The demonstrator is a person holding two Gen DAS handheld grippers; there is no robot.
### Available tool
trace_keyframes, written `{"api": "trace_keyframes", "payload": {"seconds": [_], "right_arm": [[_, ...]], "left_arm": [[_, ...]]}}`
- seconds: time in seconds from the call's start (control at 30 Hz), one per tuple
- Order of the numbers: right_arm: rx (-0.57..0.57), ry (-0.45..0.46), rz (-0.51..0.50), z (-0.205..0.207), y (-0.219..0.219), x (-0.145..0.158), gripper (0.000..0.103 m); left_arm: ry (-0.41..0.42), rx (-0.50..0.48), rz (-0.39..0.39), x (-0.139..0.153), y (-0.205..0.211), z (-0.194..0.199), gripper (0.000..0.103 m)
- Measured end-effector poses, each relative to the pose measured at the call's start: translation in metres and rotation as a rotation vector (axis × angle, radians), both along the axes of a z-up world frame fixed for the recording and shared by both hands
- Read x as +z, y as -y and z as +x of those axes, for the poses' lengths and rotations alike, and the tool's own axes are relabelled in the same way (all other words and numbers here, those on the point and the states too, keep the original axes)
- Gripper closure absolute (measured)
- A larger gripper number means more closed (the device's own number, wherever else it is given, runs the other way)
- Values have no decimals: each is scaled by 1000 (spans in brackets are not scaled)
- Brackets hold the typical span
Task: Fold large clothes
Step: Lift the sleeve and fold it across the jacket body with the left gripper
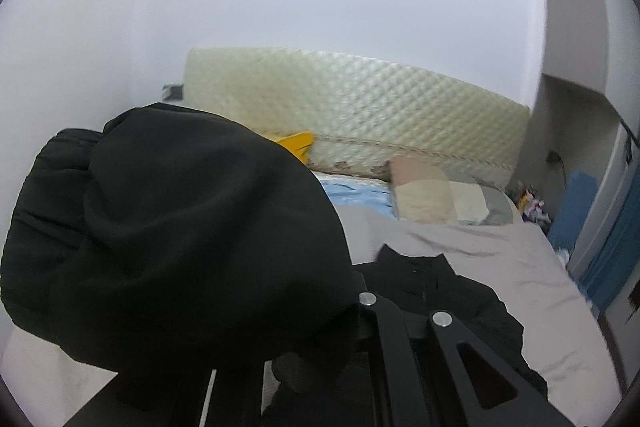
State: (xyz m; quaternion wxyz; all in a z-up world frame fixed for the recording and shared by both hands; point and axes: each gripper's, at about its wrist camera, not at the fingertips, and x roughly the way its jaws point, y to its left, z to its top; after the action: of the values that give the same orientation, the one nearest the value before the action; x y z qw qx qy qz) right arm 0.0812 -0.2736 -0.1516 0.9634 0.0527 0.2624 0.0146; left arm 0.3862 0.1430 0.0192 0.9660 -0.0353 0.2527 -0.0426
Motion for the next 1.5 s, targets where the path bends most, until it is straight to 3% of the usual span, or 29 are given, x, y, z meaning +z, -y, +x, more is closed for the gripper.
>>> {"api": "trace_keyframes", "payload": {"seconds": [0.23,0.43,0.6,0.83,1.0,1.1,1.2,1.33,1.5], "right_arm": [[-11,34,6,-7,19,9,0],[-61,32,32,-6,46,10,0],[-103,18,81,-6,66,7,0],[-122,-4,122,1,78,0,0],[-130,-22,146,8,82,-10,0],[-141,-41,147,19,84,-17,0],[-145,-54,150,26,89,-22,0],[-158,-73,162,32,94,-30,0],[-159,-67,179,35,95,-25,0]], "left_arm": [[4,-135,108,18,109,-5,94],[-13,-244,166,1,200,-8,94],[-50,-320,183,-41,260,-6,94],[-125,-399,224,-122,339,20,94],[-218,-411,326,-195,387,41,93],[-228,-407,360,-226,403,48,92],[-221,-397,364,-234,406,54,90],[-225,-393,318,-222,377,45,88],[-195,-344,293,-210,370,34,87]]}}
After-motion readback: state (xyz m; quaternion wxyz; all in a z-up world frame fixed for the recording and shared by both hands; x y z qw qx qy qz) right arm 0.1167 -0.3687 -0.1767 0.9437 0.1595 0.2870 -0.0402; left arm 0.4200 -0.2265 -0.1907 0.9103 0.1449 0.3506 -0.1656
